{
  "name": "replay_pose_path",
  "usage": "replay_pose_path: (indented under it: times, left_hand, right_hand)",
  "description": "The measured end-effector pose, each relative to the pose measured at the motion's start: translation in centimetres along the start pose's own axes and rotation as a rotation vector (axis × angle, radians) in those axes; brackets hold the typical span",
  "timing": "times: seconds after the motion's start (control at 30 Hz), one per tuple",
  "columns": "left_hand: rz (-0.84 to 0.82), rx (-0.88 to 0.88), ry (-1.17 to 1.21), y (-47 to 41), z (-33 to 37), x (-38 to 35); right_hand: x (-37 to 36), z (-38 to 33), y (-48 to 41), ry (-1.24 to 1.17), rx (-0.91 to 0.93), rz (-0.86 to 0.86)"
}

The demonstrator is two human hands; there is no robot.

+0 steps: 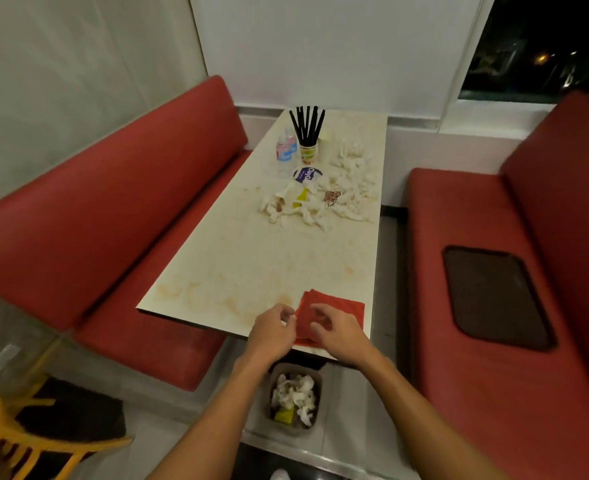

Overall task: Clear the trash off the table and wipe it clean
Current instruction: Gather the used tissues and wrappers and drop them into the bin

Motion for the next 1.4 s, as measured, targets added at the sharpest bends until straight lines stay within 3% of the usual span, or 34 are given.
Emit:
replay_pose_path:
  times: [0.5,0.83,1.13,1.27,1.4]
  left_hand:
    - [-0.008,-0.194,0.077,-11.8,5.9,5.0]
    - [-0.007,-0.172,0.157,-19.2,7.7,3.6]
    - [0.054,-0.053,0.135,-30.3,7.6,1.2]
    - [0.1,-0.042,0.077,-34.9,7.4,-0.4]
    - [0.239,-0.108,-0.145,-37.4,7.7,-0.7]
  right_hand:
    - [6.8,-3.8,-9.0,-0.015,-0.023,0.243]
    - [9.0,-3.3,-17.2,0.045,-0.015,0.221]
    - [10.5,0.8,-32.7,0.228,-0.011,0.114]
    - [9.6,2.3,-37.4,0.362,0.014,0.036]
    - [9.2,4.0,-38.2,0.331,0.087,0.089]
Point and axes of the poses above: each hand's wrist, its own y-axis away from the middle knuckle, its own x-axis out of the back of the hand, z = x × y, the point moved 7 cm from there along -y, towards the middle knuckle, and after that the axes turned 10 degrees about -y, right-handed, at the moved point
